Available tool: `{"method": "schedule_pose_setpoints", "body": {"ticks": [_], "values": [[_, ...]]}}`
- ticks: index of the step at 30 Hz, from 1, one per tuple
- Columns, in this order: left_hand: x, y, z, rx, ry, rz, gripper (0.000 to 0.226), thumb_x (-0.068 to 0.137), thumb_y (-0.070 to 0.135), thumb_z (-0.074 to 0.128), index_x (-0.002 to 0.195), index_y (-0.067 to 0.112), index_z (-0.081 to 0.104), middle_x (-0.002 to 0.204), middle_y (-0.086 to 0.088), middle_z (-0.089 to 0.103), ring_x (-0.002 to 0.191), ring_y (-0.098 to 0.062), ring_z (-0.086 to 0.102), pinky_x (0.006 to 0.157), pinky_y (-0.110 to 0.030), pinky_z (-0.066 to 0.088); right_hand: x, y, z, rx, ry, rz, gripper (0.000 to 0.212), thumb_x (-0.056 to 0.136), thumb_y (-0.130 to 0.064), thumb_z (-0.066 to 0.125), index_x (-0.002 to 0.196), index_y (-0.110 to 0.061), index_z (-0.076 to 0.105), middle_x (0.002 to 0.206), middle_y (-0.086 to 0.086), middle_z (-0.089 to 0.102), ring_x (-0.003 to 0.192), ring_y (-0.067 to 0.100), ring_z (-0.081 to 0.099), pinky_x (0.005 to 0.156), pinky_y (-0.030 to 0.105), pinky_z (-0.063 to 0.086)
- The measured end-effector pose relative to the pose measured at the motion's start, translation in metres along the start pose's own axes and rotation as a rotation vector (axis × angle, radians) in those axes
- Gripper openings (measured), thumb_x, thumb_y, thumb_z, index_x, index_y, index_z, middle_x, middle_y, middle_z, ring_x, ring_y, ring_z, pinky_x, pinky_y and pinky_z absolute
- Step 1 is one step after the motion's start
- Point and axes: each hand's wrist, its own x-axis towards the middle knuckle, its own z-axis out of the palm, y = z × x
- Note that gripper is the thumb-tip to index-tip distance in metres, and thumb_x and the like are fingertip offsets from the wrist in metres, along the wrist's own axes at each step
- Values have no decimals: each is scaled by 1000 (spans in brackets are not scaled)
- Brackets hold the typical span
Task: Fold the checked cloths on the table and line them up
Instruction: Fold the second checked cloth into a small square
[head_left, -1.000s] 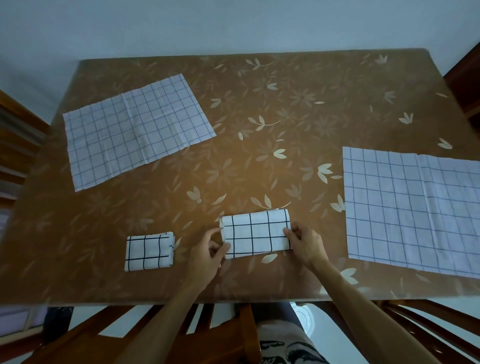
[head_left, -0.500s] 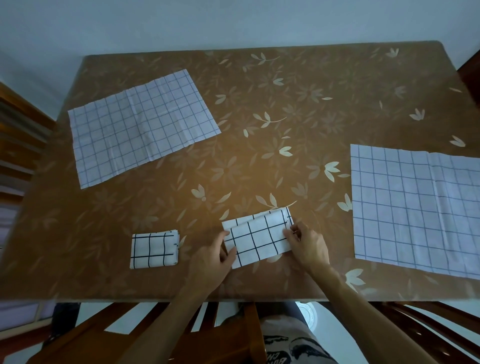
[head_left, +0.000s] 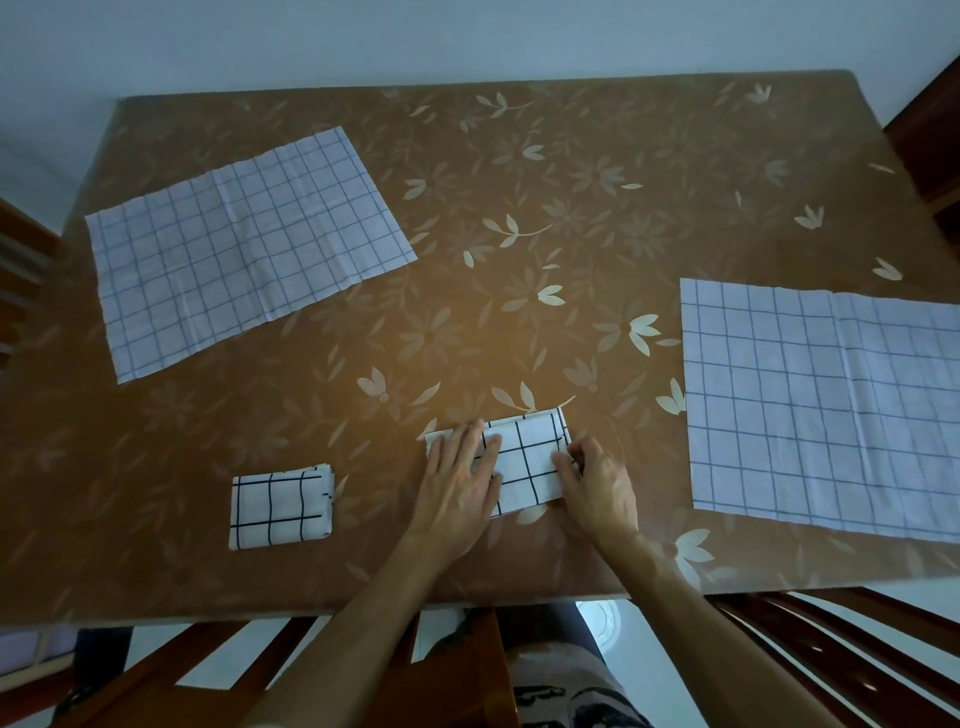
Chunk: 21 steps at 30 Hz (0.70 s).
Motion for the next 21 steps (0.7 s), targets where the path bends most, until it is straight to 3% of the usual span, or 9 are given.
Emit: {"method": "schedule_pose_setpoints", "body": {"ticks": [4, 6, 10, 14, 18, 21], "values": [[1, -5, 8, 21, -25, 7, 50, 101, 40, 41, 146, 18, 46, 153, -12, 42, 140, -29, 40, 115, -49, 32, -9, -5, 3, -41, 63, 16, 25, 98, -35, 50, 115, -17, 50, 111, 4, 61, 89, 24, 65, 68, 41, 57], [5, -7, 9, 39, -30, 11, 49, 102, 42, 39, 146, 21, 45, 151, -10, 44, 137, -29, 42, 114, -48, 34, -17, -6, 6, -148, 159, -104, 30, 96, -28, 55, 122, -14, 51, 116, 6, 54, 93, 25, 61, 67, 37, 55], [15, -10, 6, 30, 17, 70, 43, 101, 37, 43, 141, 24, 48, 139, -10, 50, 126, -30, 47, 112, -49, 33, -21, -9, 25, -320, 183, -510, 45, 83, -12, 50, 127, -13, 56, 142, 8, 50, 120, 26, 50, 94, 36, 40], [12, -10, 10, 21, -11, 35, 49, 103, 38, 35, 145, 16, 47, 144, -11, 48, 133, -29, 45, 118, -50, 26, -13, -12, 46, -306, -2, -571, 53, 97, -22, 33, 148, -8, 40, 157, 8, 32, 146, 22, 29, 116, 36, 30], [-1, -9, 18, -2, -75, -22, 63, 104, 49, 14, 157, 17, 26, 165, -13, 18, 152, -28, 18, 123, -50, 14, -6, -6, 51, -431, -89, -556, 56, 101, -32, 29, 153, -10, 29, 161, 8, 21, 150, 20, 14, 119, 42, 21], [-3, -12, 22, -3, -99, -56, 66, 102, 55, 18, 160, 22, 11, 167, -10, 5, 154, -27, 3, 124, -50, 8, -2, -4, 45, -482, -90, -520, 60, 101, -40, 26, 155, -13, 24, 163, 7, 15, 151, 20, 9, 120, 43, 16]]}}
